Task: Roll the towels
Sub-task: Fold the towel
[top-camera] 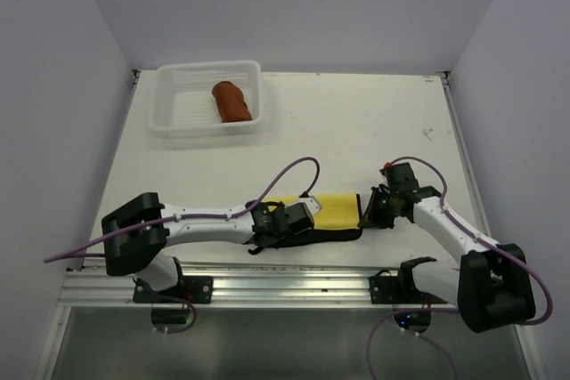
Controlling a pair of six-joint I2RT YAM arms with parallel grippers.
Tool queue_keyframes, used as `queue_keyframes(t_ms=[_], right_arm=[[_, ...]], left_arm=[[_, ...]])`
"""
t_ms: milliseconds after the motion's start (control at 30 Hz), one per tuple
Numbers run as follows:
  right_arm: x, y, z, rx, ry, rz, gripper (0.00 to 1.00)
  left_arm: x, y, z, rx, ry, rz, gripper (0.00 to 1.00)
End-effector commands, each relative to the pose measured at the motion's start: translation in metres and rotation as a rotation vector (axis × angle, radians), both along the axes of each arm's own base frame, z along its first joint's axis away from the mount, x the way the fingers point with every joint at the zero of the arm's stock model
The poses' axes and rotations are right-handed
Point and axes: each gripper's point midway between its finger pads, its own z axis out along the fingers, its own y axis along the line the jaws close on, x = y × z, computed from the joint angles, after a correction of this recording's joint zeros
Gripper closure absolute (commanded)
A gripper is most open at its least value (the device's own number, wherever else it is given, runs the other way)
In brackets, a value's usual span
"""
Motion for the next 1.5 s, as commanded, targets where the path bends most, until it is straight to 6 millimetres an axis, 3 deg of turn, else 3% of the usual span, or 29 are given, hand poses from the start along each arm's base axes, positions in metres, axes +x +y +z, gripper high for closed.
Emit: queue_keyframes(t_ms=[0, 267, 1000, 1467], right_arm=[[0.008, 0.001, -0.002, 0.008, -0.029, -0.002, 1.00], [0.009, 0.000, -0.003, -0.003, -0.022, -0.010, 1.00], [0.022, -0.016, 0.009, -0.092, -0.057, -0.072, 1.00], [0.023, -0.016, 0.006, -0.096, -0.051, -0.074, 0.98]], left_arm=[[0.001, 0.015, -0.006, 0.079, -0.020, 0.039, 1.00], [-0.005, 0.006, -0.006, 0.068, -0.014, 0.016, 1.00], [-0.018, -0.008, 0.019, -0.006, -0.027, -0.024, 1.00], [-0.032, -0.007, 0.004, 0.052, 0.002, -0.057, 1.00]])
